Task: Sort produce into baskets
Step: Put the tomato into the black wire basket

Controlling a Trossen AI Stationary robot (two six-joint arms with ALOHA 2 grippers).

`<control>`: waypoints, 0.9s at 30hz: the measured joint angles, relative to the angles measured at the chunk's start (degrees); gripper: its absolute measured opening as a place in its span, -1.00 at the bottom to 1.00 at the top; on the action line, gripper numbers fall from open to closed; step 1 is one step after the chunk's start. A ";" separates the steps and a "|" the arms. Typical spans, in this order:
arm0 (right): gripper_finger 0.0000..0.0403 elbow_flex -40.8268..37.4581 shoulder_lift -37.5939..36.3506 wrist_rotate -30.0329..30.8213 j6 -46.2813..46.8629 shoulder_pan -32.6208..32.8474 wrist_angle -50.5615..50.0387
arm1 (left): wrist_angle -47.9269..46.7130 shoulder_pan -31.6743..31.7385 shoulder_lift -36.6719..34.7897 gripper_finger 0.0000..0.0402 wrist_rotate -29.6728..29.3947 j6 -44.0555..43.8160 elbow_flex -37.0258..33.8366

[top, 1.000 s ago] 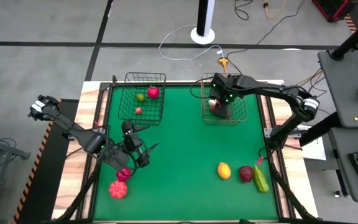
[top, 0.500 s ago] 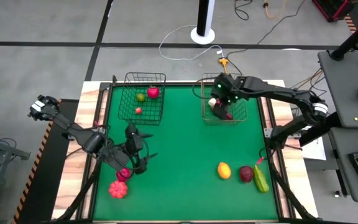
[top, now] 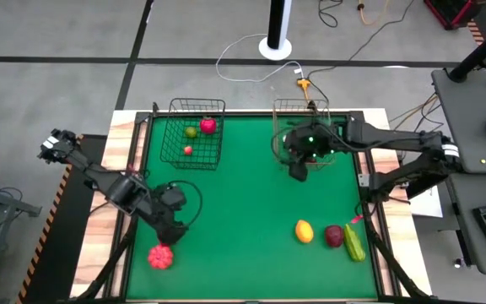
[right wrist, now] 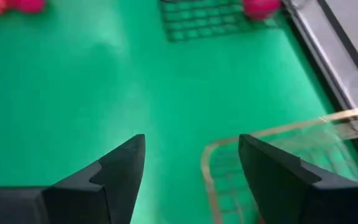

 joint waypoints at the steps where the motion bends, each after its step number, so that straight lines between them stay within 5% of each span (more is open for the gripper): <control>1: 0.25 -0.02 0.14 0.00 0.28 1.01 0.62 | -2.67 -0.52 0.00 0.74 1.82 -2.61 -0.44; 10: 0.26 -0.04 3.89 0.01 1.06 7.18 4.88 | -5.34 -2.50 0.00 0.74 4.83 -26.43 -6.39; 20: 0.26 -0.08 6.79 0.05 1.60 8.18 4.41 | -5.04 -7.22 0.36 0.74 5.38 -36.81 -8.85; 27: 0.29 -0.09 6.93 0.05 1.48 8.18 4.51 | -3.20 -8.24 7.61 0.74 7.20 -37.00 -8.69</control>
